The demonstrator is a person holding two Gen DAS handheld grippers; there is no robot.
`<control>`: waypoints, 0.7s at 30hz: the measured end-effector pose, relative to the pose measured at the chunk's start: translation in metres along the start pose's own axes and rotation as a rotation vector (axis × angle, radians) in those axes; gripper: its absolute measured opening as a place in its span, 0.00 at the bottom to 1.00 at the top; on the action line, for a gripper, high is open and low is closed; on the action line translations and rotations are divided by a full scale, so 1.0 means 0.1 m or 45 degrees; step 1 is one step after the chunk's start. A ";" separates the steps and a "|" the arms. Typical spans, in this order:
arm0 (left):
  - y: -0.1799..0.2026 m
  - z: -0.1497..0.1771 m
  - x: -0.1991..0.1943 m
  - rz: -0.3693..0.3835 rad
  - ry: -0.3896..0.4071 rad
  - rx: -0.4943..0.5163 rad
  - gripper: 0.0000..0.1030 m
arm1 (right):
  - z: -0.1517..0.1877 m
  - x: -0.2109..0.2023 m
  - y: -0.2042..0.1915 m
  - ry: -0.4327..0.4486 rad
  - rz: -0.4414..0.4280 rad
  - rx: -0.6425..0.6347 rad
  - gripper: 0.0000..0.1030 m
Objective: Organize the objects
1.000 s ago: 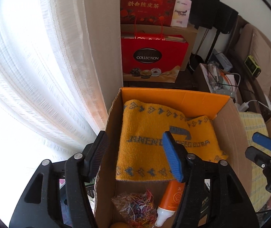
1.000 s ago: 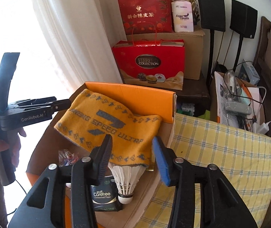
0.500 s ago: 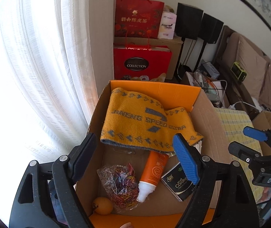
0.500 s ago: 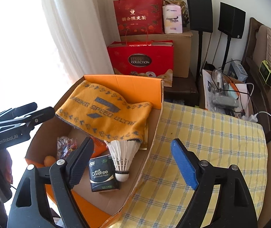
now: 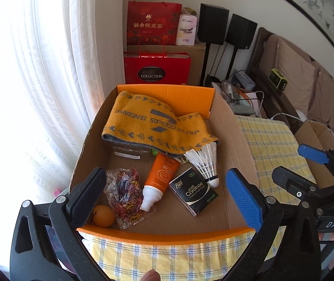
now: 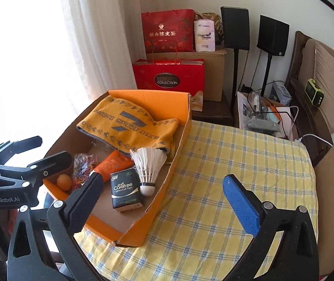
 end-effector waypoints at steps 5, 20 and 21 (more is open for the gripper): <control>0.09 0.05 -0.19 -0.015 0.053 0.023 1.00 | 0.09 -0.20 0.09 0.023 0.039 0.031 1.00; 0.36 0.30 -0.56 -0.066 0.167 0.042 1.00 | 0.63 -0.79 0.32 0.058 0.157 0.028 1.00; 0.36 0.31 -0.59 -0.087 0.179 0.048 1.00 | 0.65 -0.84 0.34 0.066 0.172 0.035 1.00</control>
Point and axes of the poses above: each gripper's, at about its wrist camera, not at the fingertips, and x roughly the way its jaws point, y to its right, z to its underside, the point moved 5 cm from there along x, roughly the way its jaws point, and after that the axes turned 14 degrees about y, right-handed, at the moved point
